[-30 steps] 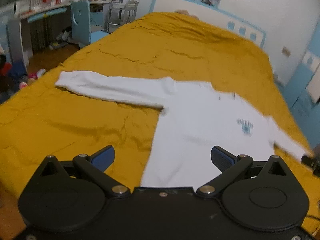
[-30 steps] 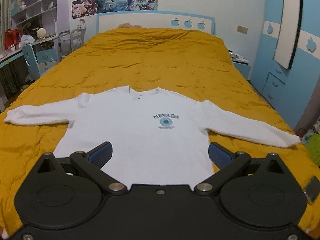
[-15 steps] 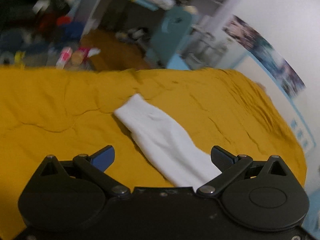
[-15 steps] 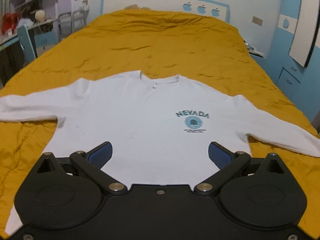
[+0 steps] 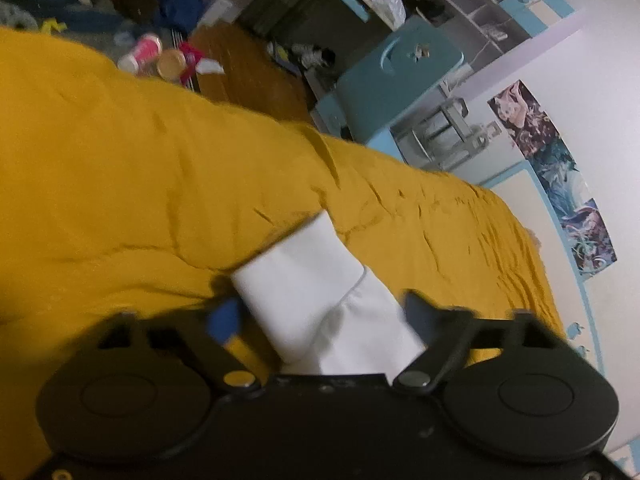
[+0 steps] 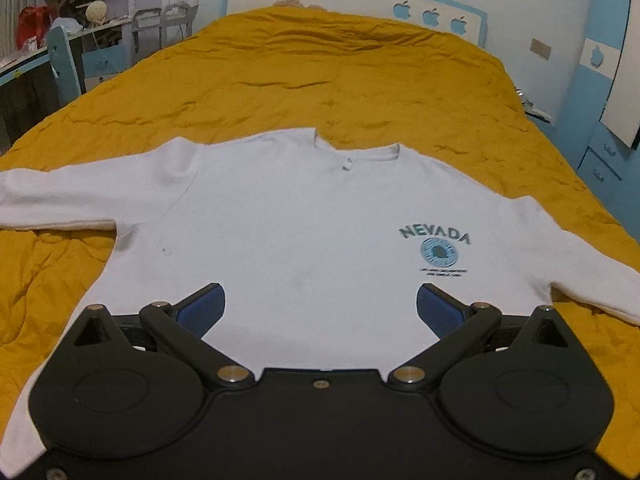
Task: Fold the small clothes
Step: 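Grasp the sleeve cuff of the white sweatshirt with the left gripper, then fold the held sleeve across the sweatshirt body with the left gripper, then release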
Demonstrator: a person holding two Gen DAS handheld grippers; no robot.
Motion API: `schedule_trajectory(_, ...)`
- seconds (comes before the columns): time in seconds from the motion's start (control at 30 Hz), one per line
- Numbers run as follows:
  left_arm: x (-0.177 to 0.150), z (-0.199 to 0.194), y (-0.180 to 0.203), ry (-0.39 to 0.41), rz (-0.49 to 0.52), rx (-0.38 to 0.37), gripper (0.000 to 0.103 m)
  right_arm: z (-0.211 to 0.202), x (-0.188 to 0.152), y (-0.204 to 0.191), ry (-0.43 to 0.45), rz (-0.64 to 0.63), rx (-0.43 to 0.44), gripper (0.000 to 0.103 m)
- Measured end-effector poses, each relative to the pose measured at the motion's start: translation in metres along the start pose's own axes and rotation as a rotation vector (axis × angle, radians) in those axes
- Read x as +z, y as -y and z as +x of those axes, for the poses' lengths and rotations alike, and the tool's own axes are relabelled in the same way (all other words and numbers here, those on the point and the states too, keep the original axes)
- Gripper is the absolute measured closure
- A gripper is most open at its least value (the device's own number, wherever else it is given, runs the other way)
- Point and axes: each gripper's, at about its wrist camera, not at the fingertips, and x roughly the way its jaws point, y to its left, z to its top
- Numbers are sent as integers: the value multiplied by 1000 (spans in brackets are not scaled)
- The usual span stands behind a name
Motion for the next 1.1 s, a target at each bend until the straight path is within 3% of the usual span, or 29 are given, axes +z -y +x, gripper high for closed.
schedule_trajectory(0.03, 0, 3, -1, -13, -18, 0, 56, 2, 0, -1, -4, -1, 2, 0)
schedule_trajectory(0.07, 0, 6, -2, -21, -35, -1, 62, 5, -1, -3, -8, -2, 1, 0)
schedule_trajectory(0.13, -1, 8, -5, -25, -56, 9, 85, 9, -2, -4, -15, -1, 2, 0)
schedule_trajectory(0.23, -3, 5, -8, -20, -66, -4, 97, 12, -4, -4, -25, 4, 9, 0)
schedule_trajectory(0.43, -4, -21, 18, 28, -19, -91, 99, 15, -7, 8, -34, 25, 8, 0)
schedule_trajectory(0.57, -8, -43, 71, 34, 32, -192, 99, 13, -11, 24, -35, 46, 3, 0)
schedule_trajectory(0.73, -41, -81, 167, -14, 114, -387, 100, 8, -18, 50, -36, 69, -9, 0)
schedule_trajectory(0.9, -113, -107, 273, -138, 207, -582, 100, -3, -28, 85, -37, 148, -2, 0)
schedule_trajectory(1.1, -248, -106, 368, -377, 291, -731, 100, -17, -40, 121, -27, 211, 2, 0)
